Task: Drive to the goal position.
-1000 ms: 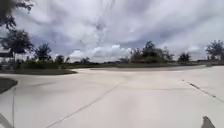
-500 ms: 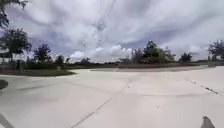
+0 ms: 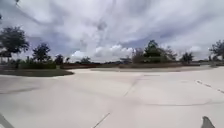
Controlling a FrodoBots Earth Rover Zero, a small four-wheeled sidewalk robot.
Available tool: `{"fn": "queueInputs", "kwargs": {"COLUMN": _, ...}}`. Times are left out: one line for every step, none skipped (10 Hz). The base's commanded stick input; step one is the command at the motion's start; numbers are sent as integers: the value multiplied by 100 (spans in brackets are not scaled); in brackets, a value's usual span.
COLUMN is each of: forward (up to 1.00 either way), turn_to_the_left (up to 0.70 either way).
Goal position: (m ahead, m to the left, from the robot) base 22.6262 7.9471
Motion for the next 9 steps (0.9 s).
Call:
{"fn": "queueInputs", "kwargs": {"forward": 85, "turn_to_the_left": 0}}
{"fn": "queueInputs", "kwargs": {"forward": 85, "turn_to_the_left": 0}}
{"fn": "queueInputs", "kwargs": {"forward": 85, "turn_to_the_left": 0}}
{"fn": "queueInputs", "kwargs": {"forward": 85, "turn_to_the_left": 0}}
{"fn": "queueInputs", "kwargs": {"forward": 85, "turn_to_the_left": 0}}
{"fn": "queueInputs", "kwargs": {"forward": 85, "turn_to_the_left": 0}}
{"fn": "queueInputs", "kwargs": {"forward": 85, "turn_to_the_left": 0}}
{"fn": "queueInputs", "kwargs": {"forward": 85, "turn_to_the_left": 0}}
{"fn": "queueInputs", "kwargs": {"forward": 85, "turn_to_the_left": 0}}
